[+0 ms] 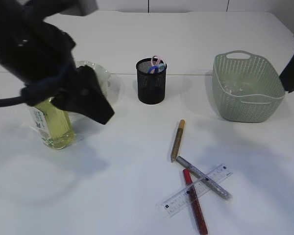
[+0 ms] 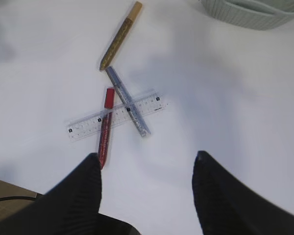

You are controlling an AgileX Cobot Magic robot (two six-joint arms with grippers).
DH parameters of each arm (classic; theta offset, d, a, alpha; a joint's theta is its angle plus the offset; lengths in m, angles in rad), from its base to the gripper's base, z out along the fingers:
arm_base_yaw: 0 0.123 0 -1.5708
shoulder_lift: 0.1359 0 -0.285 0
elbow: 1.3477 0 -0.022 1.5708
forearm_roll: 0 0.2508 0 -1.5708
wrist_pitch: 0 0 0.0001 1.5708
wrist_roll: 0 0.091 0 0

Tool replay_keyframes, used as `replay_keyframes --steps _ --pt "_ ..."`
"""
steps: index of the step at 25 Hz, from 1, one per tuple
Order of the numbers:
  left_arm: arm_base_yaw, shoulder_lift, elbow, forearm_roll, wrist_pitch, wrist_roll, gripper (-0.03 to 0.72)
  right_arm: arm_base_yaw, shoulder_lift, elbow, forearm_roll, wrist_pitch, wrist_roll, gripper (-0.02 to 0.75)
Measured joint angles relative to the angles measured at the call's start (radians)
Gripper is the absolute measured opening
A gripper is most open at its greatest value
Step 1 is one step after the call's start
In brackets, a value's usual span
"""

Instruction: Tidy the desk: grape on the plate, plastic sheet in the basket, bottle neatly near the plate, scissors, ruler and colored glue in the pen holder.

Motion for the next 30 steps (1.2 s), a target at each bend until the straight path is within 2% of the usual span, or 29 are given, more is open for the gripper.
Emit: replay_keyframes --steps 8,13,22,30 --pt "-0.157 0.293 -0.241 0.042 0.036 -0.030 0.400 0.000 -0.053 0.000 -0.044 0.005 0.002 0.467" --pt "-0.230 0.441 -0.336 0.052 0.069 -0.040 0.468 0.000 -0.057 0.000 -0.058 0.005 0.002 0.467" --pt "-0.273 0.634 -0.469 0.119 0.147 -0.120 0.491 0.000 -0.057 0.000 -0.060 0.005 0.004 0.467" --pt "-0.301 0.712 -0.506 0.137 0.153 -0.136 0.492 0.000 -0.057 0.000 -0.064 0.005 0.003 0.467"
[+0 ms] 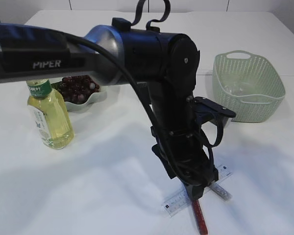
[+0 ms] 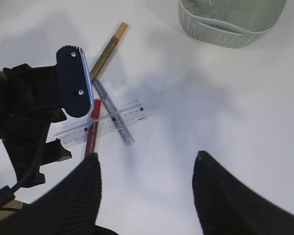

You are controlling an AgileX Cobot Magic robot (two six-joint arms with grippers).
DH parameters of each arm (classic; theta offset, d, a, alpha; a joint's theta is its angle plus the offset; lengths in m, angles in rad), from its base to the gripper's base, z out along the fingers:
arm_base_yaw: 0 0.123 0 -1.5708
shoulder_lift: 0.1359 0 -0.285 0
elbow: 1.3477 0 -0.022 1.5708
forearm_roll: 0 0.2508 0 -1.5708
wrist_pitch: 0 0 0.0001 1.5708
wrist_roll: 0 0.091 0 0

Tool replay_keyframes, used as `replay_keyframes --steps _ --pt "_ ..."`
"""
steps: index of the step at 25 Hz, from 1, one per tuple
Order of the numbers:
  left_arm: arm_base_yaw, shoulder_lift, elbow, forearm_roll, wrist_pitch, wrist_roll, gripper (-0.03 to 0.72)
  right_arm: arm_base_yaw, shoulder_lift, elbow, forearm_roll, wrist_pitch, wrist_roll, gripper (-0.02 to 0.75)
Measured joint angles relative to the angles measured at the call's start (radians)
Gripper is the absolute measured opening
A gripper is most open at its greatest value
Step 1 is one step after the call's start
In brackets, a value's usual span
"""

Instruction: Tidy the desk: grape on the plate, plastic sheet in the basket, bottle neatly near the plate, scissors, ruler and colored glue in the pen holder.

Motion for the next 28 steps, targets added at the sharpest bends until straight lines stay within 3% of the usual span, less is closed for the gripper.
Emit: replay_keyframes --steps 28 --pt "-0.014 0.101 -0.012 0.005 -0.148 -0.002 0.500 0.000 0.000 0.000 -0.050 0.002 0.000 0.468"
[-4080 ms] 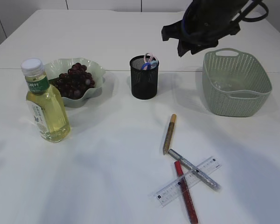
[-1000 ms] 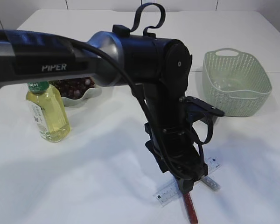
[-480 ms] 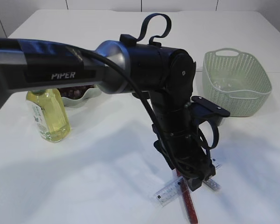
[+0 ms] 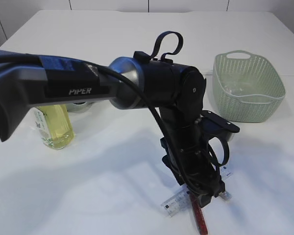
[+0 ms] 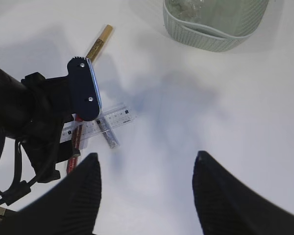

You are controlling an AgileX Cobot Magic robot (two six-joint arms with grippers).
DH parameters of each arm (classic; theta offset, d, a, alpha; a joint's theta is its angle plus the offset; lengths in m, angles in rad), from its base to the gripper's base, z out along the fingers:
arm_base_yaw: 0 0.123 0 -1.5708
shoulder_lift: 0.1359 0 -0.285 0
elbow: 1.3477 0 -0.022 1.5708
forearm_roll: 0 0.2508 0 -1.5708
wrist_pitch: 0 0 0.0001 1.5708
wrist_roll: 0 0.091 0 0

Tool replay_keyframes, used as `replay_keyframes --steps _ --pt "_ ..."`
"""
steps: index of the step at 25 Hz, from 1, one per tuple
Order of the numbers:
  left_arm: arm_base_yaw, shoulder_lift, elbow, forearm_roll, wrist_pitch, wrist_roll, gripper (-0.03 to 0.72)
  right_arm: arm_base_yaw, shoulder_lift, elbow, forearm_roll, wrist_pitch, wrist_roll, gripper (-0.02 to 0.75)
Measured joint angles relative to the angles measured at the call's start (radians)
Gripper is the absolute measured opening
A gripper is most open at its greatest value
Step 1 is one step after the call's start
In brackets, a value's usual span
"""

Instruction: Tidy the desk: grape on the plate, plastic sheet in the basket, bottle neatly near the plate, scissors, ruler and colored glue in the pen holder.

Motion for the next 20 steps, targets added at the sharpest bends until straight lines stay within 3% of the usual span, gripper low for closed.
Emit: replay_keyframes --steps 20 --pt "0.000 0.026 0.000 -0.010 -0.047 0.000 0.500 0.000 0.000 0.000 -0.033 0.000 0.000 0.468"
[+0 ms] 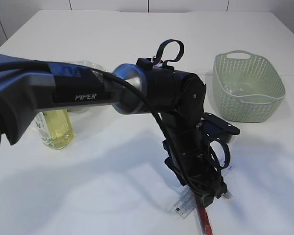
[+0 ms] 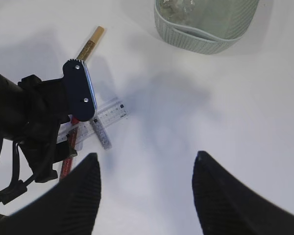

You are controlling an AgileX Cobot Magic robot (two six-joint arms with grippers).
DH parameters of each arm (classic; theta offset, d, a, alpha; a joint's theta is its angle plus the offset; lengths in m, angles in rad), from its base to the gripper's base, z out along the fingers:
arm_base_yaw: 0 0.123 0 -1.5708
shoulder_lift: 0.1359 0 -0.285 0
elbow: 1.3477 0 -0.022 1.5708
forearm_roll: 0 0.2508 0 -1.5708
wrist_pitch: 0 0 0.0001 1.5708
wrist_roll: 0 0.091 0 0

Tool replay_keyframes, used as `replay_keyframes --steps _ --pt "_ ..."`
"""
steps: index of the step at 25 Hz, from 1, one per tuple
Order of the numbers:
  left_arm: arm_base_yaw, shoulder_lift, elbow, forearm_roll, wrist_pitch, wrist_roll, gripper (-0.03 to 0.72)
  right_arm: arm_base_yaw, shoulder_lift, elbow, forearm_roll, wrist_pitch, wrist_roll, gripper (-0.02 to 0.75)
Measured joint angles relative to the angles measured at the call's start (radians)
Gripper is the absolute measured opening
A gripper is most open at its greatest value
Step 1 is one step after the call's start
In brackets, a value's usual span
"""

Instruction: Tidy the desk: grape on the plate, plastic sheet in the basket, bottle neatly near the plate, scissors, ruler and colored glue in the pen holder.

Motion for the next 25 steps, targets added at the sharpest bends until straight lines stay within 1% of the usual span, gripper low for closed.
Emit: replay_keyframes --steps 6,11,16,22,25 --pt "0.000 0.000 0.000 -0.002 -0.004 0.000 0.500 0.000 0.000 0.000 -0.006 0.000 0.000 0.468" --pt "0.000 0.000 0.000 -0.035 -0.004 0.000 0.499 0.000 0.000 0.000 -0.007 0.000 0.000 0.468" --pt "0.000 0.000 0.000 -0.040 -0.010 -0.003 0.498 0.000 0.000 0.000 -0.012 0.000 0.000 0.468" --pt "0.000 0.000 0.000 -0.027 -0.025 -0.031 0.498 0.000 0.000 0.000 -0.014 0.000 0.000 0.468" --pt "0.000 0.000 0.000 -0.015 -0.028 -0.067 0.498 0.000 0.000 0.000 -0.014 0.000 0.000 0.468"
